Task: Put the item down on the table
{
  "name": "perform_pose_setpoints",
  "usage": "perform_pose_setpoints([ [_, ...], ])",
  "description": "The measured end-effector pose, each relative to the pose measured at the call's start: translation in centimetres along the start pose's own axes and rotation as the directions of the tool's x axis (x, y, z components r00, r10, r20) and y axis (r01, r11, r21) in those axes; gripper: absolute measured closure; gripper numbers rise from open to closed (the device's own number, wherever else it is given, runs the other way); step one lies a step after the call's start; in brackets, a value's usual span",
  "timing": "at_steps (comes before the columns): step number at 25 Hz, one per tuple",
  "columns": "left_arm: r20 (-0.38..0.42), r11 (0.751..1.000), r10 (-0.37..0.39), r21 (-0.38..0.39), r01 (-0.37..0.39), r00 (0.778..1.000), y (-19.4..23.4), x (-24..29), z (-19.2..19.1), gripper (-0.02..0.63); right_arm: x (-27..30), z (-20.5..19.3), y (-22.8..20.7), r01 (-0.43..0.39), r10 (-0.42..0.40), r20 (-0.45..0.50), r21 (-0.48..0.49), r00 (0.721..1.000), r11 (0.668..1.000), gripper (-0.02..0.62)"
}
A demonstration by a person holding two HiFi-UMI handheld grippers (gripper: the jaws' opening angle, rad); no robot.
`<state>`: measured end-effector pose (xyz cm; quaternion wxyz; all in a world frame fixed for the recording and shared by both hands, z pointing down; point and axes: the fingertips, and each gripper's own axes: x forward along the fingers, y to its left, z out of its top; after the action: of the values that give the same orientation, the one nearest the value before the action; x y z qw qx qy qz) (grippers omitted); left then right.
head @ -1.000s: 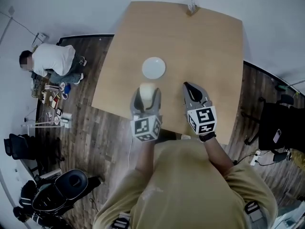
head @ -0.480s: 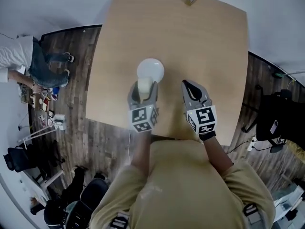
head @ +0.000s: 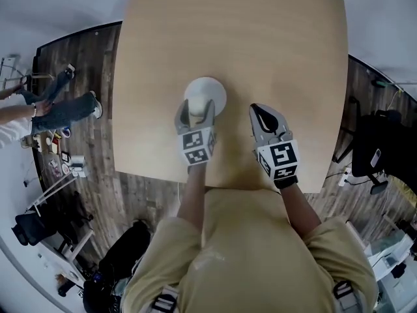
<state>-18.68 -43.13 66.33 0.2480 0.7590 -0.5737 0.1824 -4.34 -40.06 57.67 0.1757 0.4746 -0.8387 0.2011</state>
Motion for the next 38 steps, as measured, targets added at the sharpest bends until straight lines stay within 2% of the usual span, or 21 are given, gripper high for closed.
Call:
perform_pose_setpoints([
  [10,-0.114,0.995,-0.034,0.092,0.045,0.993,0.0,6.5,-3.3,0.287,2.7,-2.1,-0.4,0.009,-0.009,-0.074,0.001,0.997,1.000,0.589],
  [24,-0.190,0.978,-0.006,0.204,0.045,0.982,-0.1,7.3,-5.6,0.285,1.5,-2.1,0.6,0.017,-0.019,-0.071,-0.040,0.997,0.999,0.589],
  [31,-0.138,0.988,0.012,0.152,0.009,0.990,-0.1,5.3,-4.4,0.268,-0.7,-2.0,1.6,-0.009,0.008,-0.043,-0.028,0.999,1.000,0.589],
  [35,-0.089,0.989,0.033,0.145,-0.020,0.995,-0.6,2.3,-3.0,0.268,-2.7,-1.4,1.5,-0.010,0.010,-0.007,-0.023,1.000,1.000,0.589],
  [38,-0.044,0.992,0.021,0.123,-0.015,0.999,-1.5,-0.5,-2.1,0.272,-4.6,-0.7,1.9,-0.009,0.010,0.035,-0.033,0.999,0.999,0.589],
])
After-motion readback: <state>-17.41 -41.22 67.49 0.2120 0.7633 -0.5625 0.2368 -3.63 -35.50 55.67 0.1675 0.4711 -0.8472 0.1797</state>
